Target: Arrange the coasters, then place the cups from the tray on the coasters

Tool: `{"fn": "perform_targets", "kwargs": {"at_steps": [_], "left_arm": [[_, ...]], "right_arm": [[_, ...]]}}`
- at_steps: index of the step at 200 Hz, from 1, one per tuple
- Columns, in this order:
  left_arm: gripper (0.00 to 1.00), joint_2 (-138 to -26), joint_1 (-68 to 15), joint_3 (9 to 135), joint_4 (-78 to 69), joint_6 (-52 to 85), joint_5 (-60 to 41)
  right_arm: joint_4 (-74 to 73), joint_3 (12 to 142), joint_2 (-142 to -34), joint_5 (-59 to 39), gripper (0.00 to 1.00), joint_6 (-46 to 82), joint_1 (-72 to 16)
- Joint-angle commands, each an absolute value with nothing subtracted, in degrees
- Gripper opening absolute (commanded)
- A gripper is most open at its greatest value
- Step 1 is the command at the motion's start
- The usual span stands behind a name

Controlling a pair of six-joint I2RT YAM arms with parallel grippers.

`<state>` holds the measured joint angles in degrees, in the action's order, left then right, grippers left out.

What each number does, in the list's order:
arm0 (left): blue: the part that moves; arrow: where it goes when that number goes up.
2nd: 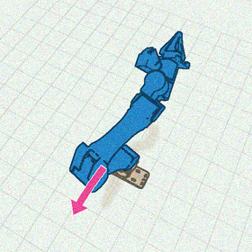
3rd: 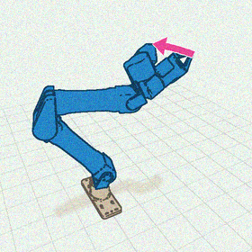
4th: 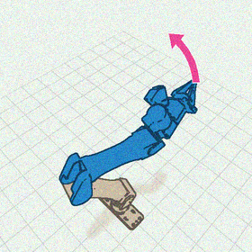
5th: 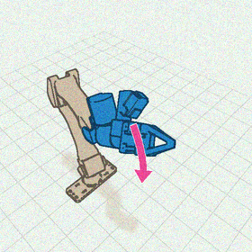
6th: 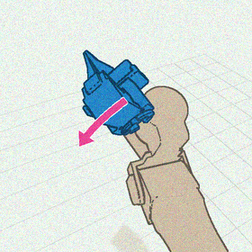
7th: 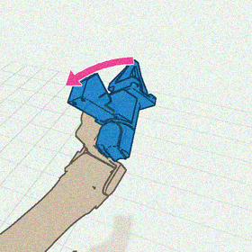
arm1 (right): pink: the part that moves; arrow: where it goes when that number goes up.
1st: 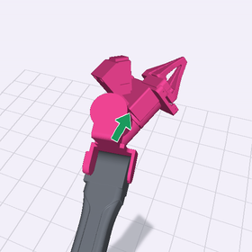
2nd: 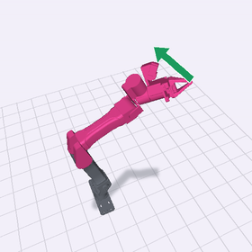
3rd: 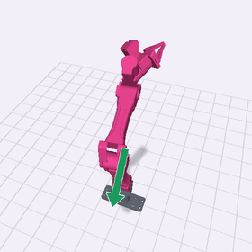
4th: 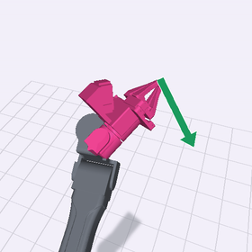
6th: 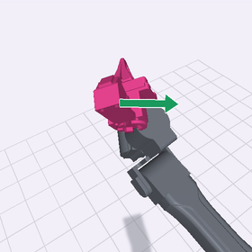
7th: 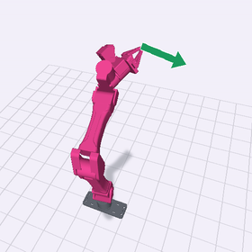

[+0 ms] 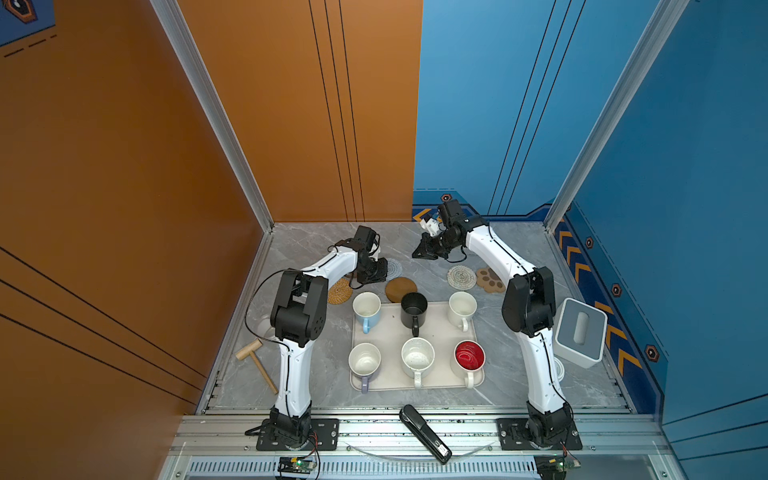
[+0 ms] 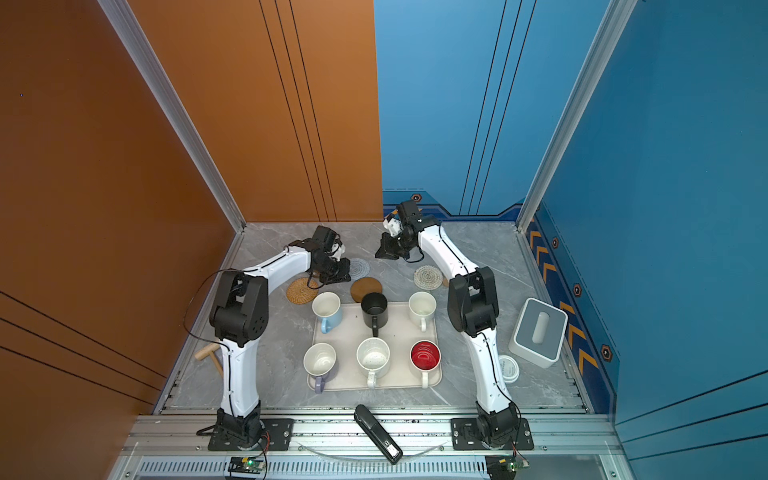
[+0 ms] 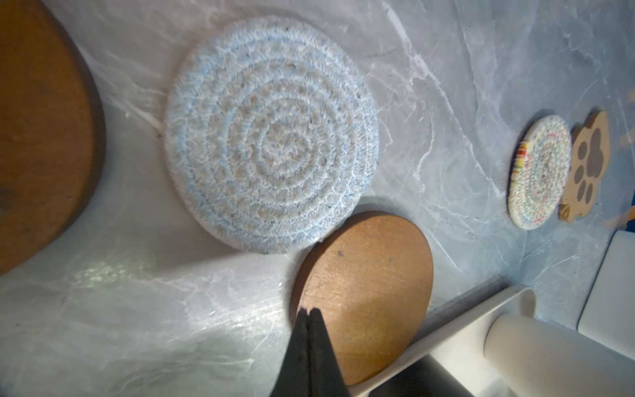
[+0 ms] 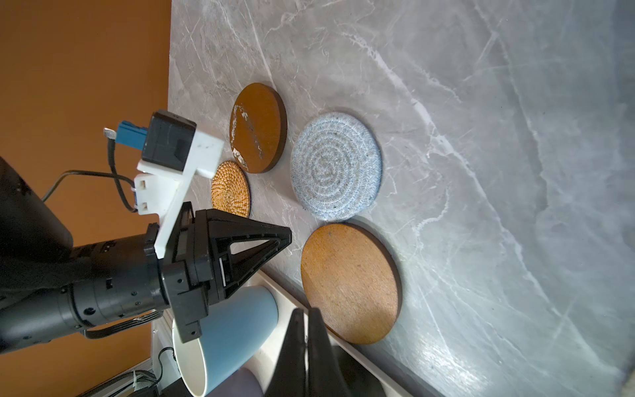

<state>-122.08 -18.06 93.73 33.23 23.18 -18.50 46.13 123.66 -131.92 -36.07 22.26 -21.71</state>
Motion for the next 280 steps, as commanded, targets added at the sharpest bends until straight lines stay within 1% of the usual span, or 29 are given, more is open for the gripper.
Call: {"fn": "perform_targets", "kwargs": {"at_steps": [1,34,126,192,280], "left_arm": [[0.00,-124.17,-18.24,94.58,37.19,21.27,-18.17],[0.00,-124.70,-18.11,94.31,37.53,21.08,-16.88],[0.00,-126.63,-18.57,94.79,38.66,20.65,-19.82],[0.00,-127.70,-20.89,94.66,38.76,20.87,-22.09],[0.00,-131.60,-24.19,100.20,38.71,23.26,-25.34]], "right_arm": [[47.72,124.63,-131.89,-37.40,0.01,21.97,-21.62],[47.72,124.12,-131.78,-37.44,0.01,21.97,-21.62],[47.72,122.52,-130.88,-37.26,0.01,21.53,-20.75],[47.72,122.44,-130.69,-37.35,0.01,21.62,-20.15],[47.65,118.56,-127.89,-37.01,0.00,20.50,-17.55]]}}
